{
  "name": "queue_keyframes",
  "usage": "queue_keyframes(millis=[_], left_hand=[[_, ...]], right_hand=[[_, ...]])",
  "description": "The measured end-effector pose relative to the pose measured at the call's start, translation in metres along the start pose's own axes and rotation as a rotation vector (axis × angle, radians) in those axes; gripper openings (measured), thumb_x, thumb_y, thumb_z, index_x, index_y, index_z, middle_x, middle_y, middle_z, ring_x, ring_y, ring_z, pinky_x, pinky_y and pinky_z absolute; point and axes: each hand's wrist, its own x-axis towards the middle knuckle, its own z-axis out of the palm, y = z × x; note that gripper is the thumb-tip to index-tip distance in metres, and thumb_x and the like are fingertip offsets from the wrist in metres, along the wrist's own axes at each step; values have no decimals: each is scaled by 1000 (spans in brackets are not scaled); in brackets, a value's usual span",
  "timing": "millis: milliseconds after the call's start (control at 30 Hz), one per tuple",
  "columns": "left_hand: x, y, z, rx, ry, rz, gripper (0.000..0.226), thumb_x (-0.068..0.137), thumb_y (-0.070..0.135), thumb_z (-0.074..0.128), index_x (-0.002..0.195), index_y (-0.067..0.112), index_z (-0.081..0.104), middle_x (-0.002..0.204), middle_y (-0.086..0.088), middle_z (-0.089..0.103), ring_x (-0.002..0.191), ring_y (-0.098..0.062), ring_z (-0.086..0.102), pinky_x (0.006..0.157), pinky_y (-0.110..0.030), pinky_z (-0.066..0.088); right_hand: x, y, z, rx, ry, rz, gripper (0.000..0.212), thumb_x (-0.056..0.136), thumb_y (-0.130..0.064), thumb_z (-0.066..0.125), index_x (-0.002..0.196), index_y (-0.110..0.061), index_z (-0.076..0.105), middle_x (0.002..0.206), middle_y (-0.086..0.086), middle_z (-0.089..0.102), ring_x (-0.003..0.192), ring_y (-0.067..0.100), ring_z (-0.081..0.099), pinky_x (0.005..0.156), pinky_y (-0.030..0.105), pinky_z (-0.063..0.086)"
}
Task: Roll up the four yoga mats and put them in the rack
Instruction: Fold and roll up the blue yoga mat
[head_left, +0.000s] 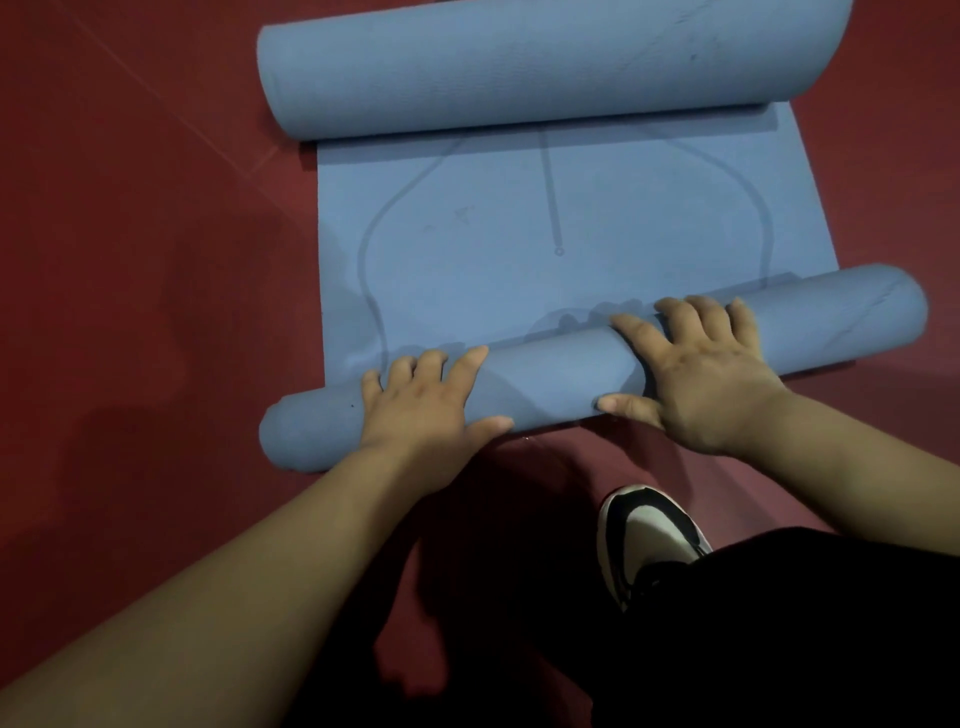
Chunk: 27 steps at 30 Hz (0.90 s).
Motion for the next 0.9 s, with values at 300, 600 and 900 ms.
queue_keyframes(millis=[300,600,900], left_hand=[[-12,11,8,31,96,5,90,86,81,37,158,38,4,157,-7,24,145,-31,21,118,-69,7],[9,4,-7,4,-28,-26,83,89,80,34,156,42,4,161,-4,20,148,-32,17,118,-63,9],[6,18,2,35,48,-67,88,89,79,35,158,37,1,164,-6,12,150,-33,10,119,-66,1]], right_hand=[[16,2,-10,-5,-51,17,110,64,-99,3,152,-37,29,143,9,42,132,35,36,114,59,20],[14,-4,1,-8,82,-33,101,78,-93,15,147,-26,47,133,20,50,123,44,45,108,68,26],[22,-3,-7,19,34,4,107,73,-97,7,152,-32,38,143,17,45,133,43,38,113,66,20]])
